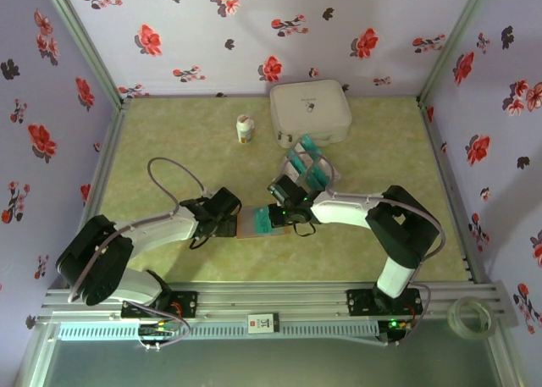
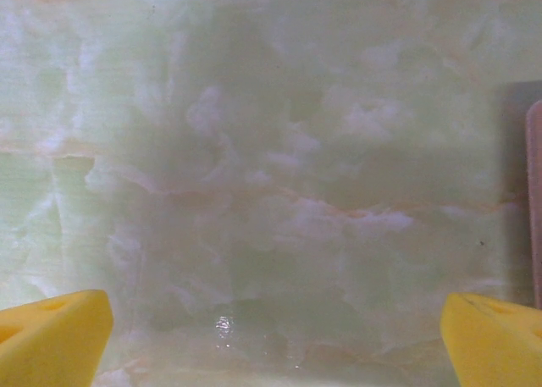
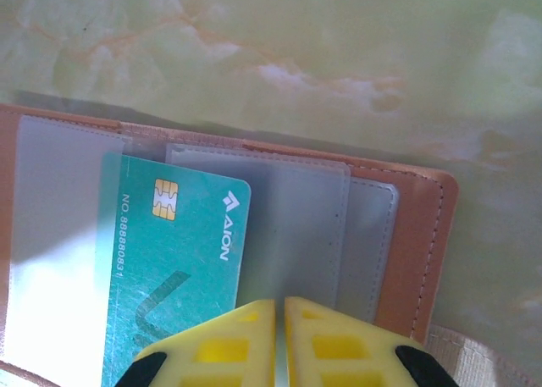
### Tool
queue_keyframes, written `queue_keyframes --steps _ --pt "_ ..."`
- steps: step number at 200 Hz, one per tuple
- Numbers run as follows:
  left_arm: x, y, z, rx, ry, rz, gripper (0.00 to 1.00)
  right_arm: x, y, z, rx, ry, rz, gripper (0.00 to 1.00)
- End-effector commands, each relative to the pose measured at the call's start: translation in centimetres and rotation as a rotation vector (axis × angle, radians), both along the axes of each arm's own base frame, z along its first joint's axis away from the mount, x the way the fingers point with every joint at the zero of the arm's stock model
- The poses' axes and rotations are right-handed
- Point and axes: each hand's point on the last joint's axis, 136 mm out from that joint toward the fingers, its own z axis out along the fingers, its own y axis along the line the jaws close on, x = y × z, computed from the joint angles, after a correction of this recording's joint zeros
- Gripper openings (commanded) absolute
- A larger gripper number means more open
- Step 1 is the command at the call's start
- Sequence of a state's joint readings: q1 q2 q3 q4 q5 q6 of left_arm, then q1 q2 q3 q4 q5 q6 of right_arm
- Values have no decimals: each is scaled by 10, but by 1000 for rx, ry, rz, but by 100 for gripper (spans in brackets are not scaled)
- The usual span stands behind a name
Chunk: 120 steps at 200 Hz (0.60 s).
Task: Put the credit cards into the card holder
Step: Insert the credit card into the card slot.
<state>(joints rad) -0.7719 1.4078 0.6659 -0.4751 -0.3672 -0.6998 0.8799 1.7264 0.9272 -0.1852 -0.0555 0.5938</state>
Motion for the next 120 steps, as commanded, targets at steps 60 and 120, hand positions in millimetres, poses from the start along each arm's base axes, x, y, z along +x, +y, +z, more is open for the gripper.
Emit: queue_keyframes --steps 60,120 --pt "3 1 -2 3 -4 1 100 -6 20 -1 -12 7 50 11" --pt "2 -2 -2 -17 -9 -3 100 -11 29 2 -31 0 78 11"
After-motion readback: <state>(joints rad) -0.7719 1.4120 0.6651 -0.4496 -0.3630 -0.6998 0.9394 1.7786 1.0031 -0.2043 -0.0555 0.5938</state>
